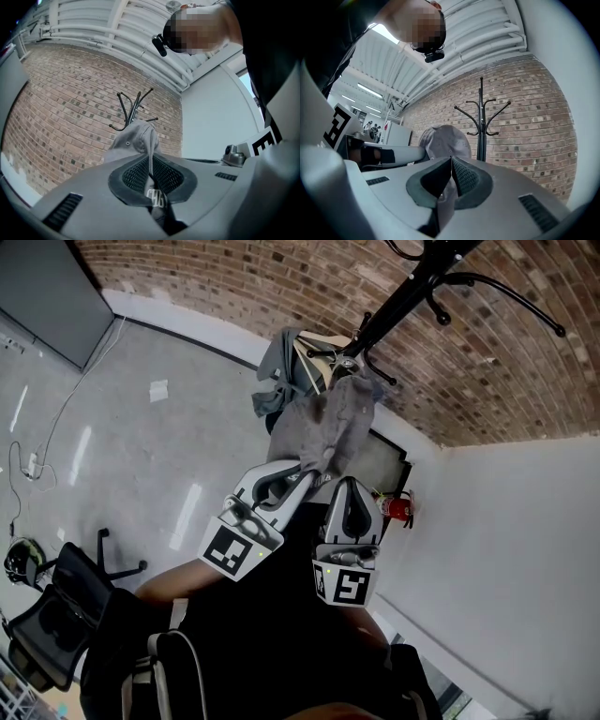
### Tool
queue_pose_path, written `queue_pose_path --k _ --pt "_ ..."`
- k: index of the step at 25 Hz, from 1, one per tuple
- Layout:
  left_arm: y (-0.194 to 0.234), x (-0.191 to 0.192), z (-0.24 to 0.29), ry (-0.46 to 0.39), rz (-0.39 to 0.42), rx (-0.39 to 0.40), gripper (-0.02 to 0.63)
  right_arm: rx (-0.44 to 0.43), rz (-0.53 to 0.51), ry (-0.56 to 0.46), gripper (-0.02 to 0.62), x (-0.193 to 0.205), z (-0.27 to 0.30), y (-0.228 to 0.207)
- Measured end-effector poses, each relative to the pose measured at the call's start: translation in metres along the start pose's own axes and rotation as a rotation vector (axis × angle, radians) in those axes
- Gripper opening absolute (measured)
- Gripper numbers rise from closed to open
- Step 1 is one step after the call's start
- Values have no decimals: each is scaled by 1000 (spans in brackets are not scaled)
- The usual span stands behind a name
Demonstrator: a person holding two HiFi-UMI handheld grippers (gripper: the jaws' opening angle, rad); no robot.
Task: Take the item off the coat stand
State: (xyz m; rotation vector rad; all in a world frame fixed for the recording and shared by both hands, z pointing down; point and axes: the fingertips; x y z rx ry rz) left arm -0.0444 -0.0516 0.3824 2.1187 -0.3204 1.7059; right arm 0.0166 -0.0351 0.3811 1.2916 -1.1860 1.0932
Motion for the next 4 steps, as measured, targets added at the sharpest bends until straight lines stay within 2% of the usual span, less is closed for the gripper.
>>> queue_pose_path --k 4 --pt "-3 0 7 -4 3 27 38 10 -7 -2 20 2 0 -4"
Point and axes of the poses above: the fingertips, and each gripper's own axes: z forward along the fingers, y to its left, x out of its underside, and after that the axes turned 9 degrees about x, right-handed
